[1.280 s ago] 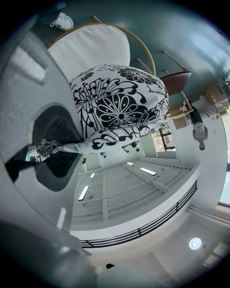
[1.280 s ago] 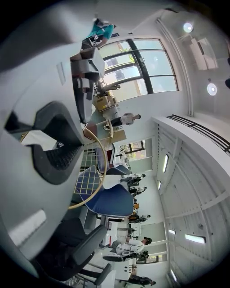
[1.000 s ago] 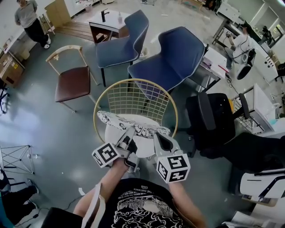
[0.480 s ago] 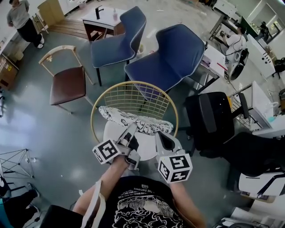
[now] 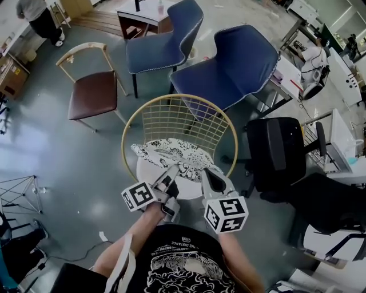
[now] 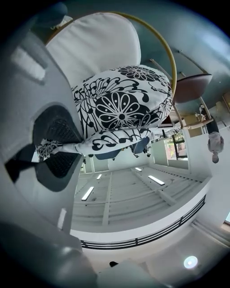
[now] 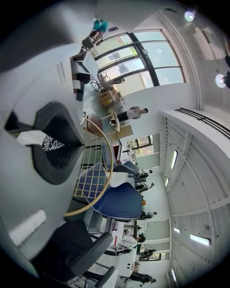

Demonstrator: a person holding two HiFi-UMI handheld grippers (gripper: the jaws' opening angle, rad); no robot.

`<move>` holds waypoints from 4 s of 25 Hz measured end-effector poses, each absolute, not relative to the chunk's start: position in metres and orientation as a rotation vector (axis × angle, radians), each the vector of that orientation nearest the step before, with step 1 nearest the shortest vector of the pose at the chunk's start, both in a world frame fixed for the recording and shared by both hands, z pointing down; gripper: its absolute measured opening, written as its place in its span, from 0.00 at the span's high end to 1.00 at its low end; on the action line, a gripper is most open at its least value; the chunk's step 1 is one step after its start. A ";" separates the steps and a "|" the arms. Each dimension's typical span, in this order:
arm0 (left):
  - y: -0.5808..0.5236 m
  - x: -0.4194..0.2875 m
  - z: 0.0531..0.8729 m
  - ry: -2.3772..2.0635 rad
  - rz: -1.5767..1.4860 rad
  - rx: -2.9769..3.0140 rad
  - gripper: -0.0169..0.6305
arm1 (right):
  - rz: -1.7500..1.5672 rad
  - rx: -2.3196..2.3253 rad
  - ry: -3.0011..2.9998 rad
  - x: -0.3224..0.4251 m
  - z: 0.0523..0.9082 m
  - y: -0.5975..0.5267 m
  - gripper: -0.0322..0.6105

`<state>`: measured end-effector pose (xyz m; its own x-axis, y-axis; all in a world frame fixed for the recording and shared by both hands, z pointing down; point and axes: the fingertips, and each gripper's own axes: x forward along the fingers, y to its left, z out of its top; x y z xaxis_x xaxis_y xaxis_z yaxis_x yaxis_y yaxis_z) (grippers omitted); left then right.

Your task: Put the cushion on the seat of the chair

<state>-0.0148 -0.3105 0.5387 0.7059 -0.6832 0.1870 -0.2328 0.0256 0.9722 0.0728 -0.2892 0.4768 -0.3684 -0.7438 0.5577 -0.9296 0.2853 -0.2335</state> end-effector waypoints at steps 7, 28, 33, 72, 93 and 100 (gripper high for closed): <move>-0.277 -0.020 0.578 -0.776 -0.368 1.457 0.93 | 0.814 1.432 -2.211 0.061 0.504 -0.273 0.95; -0.167 -0.044 0.702 -0.889 -0.185 1.283 0.93 | 0.940 1.236 -2.187 0.049 0.569 -0.205 0.95; -0.142 -0.048 0.735 -0.920 -0.143 1.247 0.93 | 0.967 1.233 -2.188 0.048 0.580 -0.192 0.95; -0.051 -0.035 0.544 -1.216 0.194 1.932 0.95 | 0.850 1.250 -2.402 0.026 0.506 -0.058 0.95; -0.012 0.006 0.489 -1.281 0.366 2.153 0.98 | 0.703 1.322 -2.482 0.045 0.463 -0.014 0.95; -0.002 0.008 0.499 -1.272 0.374 2.160 0.98 | 0.715 1.326 -2.481 0.045 0.473 -0.004 0.95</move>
